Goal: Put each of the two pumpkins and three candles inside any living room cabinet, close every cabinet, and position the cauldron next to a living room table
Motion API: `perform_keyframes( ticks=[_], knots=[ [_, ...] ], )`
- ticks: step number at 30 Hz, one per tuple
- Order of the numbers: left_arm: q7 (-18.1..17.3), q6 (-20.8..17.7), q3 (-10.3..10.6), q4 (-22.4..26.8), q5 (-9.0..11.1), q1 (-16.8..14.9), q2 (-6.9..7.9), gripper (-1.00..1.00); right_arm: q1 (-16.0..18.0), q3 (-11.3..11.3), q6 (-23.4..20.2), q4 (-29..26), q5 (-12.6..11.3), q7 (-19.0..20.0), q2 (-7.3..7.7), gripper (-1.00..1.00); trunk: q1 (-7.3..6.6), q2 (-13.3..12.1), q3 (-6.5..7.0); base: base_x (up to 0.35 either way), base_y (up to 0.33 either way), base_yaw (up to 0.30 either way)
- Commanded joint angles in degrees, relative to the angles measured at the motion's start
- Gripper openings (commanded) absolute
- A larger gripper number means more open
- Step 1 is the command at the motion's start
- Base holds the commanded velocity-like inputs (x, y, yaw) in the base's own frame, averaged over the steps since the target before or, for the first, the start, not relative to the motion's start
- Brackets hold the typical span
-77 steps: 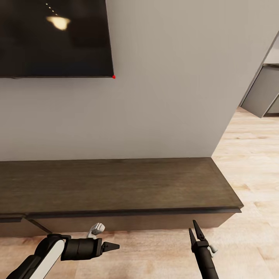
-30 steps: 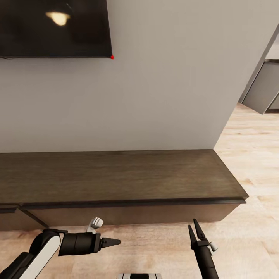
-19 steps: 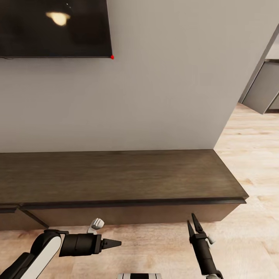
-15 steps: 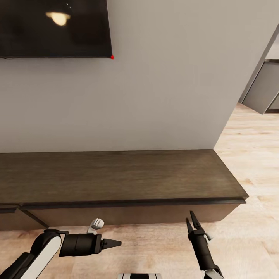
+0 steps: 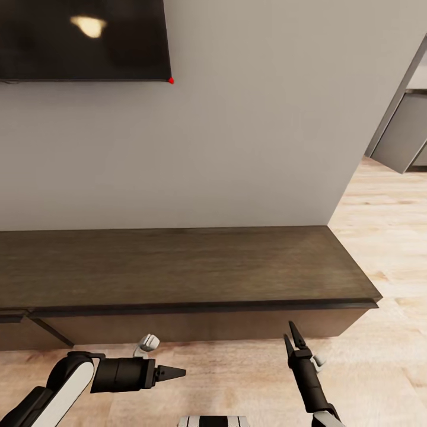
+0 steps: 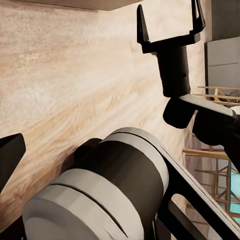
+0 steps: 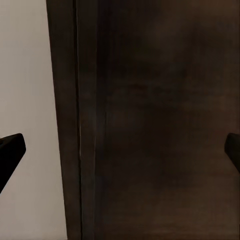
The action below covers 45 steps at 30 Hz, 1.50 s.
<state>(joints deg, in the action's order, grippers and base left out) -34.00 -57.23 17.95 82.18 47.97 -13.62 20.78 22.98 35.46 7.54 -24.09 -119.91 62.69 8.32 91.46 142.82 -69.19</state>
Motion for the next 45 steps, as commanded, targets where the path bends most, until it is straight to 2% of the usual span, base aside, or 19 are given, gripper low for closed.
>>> perform_keyframes(
  ticks=[1, 20, 36, 45],
  knots=[
    [-0.2, -0.2, 0.0, 0.0, -0.1, 0.0, 0.03, 1.0, 0.0, 0.5, 0.6, 0.0, -0.4, 0.1, 0.04, 1.0, -0.01, 0.0, -0.04, 0.0, 0.0, 0.0],
    [-0.2, -0.1, -0.1, -0.2, -0.1, -0.1, 0.14, 1.0, 0.0, 0.5, 0.7, 0.1, -0.4, -0.1, 0.03, 1.0, -0.01, 0.0, -0.04, 0.005, 0.003, 0.0],
    [-0.2, -0.1, -0.1, -0.3, -0.1, 0.0, 0.14, 1.0, 0.0, 0.5, 0.7, 0.2, -0.4, -0.2, 0.03, 1.0, -0.01, 0.0, -0.04, 0.087, 0.05, 0.0],
    [-0.2, -0.1, -0.5, -0.2, 0.0, 0.0, 0.13, 1.0, 0.0, 0.4, 0.8, 0.2, -0.4, -0.2, 0.03, 1.0, -1.99, -3.6, 1.57, 0.003, 0.002, 0.0]
  ],
)
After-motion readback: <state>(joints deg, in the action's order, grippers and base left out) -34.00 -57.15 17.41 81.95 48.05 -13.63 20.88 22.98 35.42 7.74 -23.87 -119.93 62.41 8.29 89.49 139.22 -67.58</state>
